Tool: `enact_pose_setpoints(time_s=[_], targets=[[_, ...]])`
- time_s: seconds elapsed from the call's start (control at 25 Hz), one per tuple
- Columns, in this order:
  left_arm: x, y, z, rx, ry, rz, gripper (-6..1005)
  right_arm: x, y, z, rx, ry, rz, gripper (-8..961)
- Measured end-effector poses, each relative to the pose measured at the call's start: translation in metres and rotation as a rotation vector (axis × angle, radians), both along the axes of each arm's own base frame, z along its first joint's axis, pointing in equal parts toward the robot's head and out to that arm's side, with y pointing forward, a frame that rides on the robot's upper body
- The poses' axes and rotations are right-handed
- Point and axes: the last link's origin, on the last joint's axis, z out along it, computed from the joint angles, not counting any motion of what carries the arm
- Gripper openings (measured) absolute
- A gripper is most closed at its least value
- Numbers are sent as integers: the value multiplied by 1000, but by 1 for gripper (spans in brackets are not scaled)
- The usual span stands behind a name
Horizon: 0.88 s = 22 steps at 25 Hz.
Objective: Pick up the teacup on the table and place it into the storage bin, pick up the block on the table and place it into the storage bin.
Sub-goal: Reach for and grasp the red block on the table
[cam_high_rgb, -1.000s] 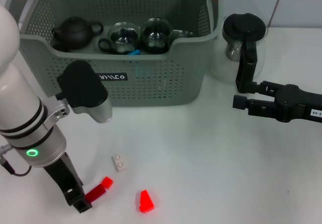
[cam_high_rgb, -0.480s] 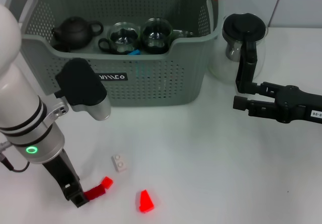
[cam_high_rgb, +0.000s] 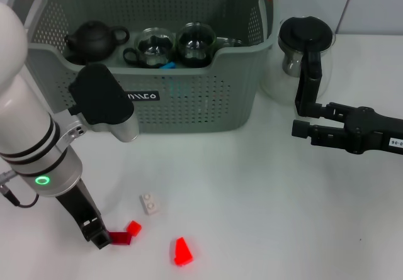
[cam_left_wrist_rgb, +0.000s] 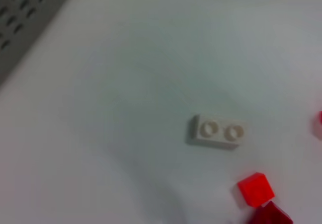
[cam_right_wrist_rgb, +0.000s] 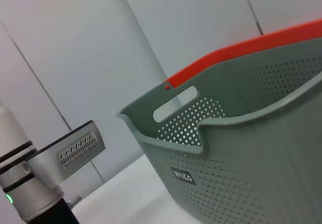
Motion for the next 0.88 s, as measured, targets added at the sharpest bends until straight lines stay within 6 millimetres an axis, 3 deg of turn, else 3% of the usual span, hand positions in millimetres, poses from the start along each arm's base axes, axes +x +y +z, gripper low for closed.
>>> enact_pose_setpoints(time_s=[0.88], targets=[[7, -8, -9, -45, 18, -23, 566, 2, -1, -1, -4, 1, -8, 885]])
